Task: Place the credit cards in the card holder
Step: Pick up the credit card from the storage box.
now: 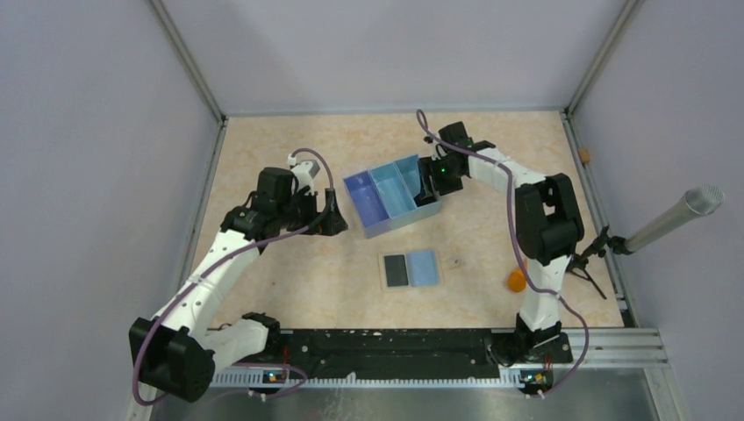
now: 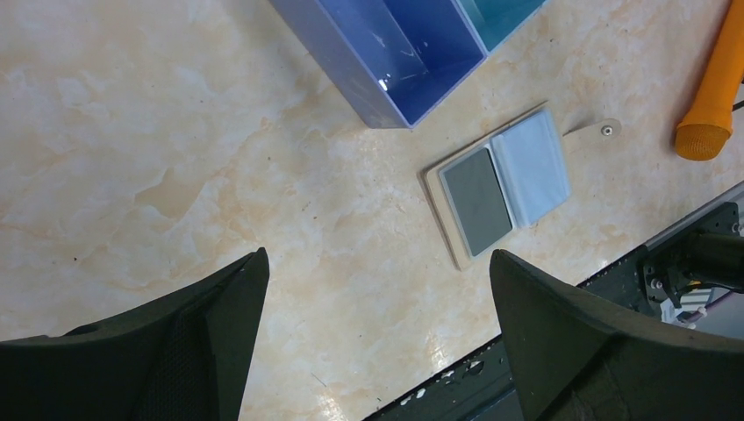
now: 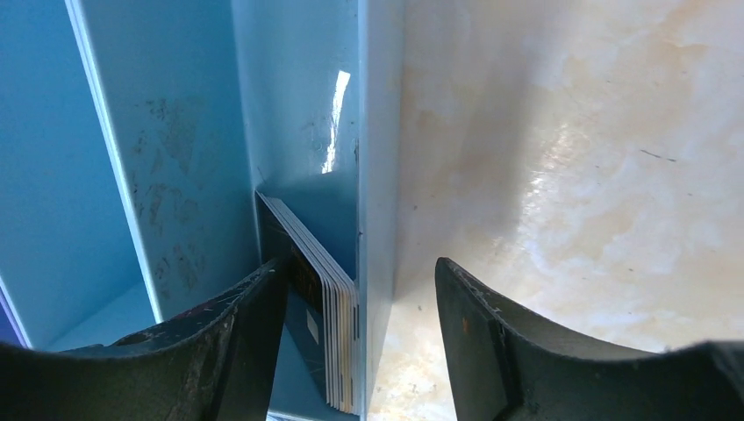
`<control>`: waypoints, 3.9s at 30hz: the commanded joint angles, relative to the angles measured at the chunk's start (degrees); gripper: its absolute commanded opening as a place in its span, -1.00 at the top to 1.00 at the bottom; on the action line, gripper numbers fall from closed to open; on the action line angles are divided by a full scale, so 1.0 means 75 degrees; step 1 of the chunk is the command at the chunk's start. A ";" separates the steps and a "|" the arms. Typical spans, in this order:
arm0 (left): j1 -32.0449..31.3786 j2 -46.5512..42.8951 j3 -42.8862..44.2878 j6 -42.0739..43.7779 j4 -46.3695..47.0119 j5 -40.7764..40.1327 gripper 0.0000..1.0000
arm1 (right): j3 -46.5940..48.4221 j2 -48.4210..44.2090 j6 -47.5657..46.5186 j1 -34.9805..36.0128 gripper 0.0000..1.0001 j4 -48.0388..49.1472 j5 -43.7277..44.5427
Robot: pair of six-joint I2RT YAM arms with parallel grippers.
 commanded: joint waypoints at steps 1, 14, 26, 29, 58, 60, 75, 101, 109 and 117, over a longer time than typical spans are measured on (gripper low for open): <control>0.0062 0.0018 -0.0044 0.0101 0.0117 0.0145 -0.97 | -0.0122 -0.0453 -0.0139 -0.0175 -0.21 0.0034 0.0210; 0.0073 0.0043 -0.0065 0.0083 0.0129 0.0216 -0.97 | 0.0361 -0.0729 -0.0244 -0.0285 -0.13 -0.0367 0.0330; 0.0086 0.0117 -0.0069 0.0054 0.0151 0.0360 -0.97 | 0.0433 -0.1026 -0.0316 -0.0337 0.09 -0.0497 0.0349; 0.0086 0.0138 -0.0081 0.0054 0.0153 0.0404 -0.97 | 0.0466 -0.1097 -0.0330 -0.0330 0.18 -0.0537 0.0367; -0.0241 -0.0397 -0.0489 -0.0332 0.1059 0.1554 -0.92 | 0.0408 -0.2920 0.0045 -0.0287 1.00 -0.0683 -0.1484; -0.0514 -0.0518 -0.0584 -0.0527 0.1330 0.1560 -0.92 | 0.0151 -0.3256 0.0070 -0.0218 1.00 -0.0682 -0.1893; -0.2432 -0.0201 -0.0971 -0.1014 0.2972 0.2162 -0.94 | -0.2155 -0.4282 0.0144 0.2064 1.00 -0.0005 -0.4762; -0.3230 -0.0185 -0.3912 -0.4828 0.7713 0.1485 1.00 | -0.3662 -0.5120 0.1882 0.0754 -0.15 0.0564 -0.3167; -0.3800 0.0454 -0.4778 -0.6540 0.9051 -0.0736 1.00 | -0.4578 -0.5814 0.2559 0.0409 -0.17 -0.0336 0.0854; -0.4710 0.2056 -0.4487 -0.7210 1.0034 -0.1889 1.00 | -0.5281 -0.5719 0.3010 0.0400 -0.06 -0.0394 0.1833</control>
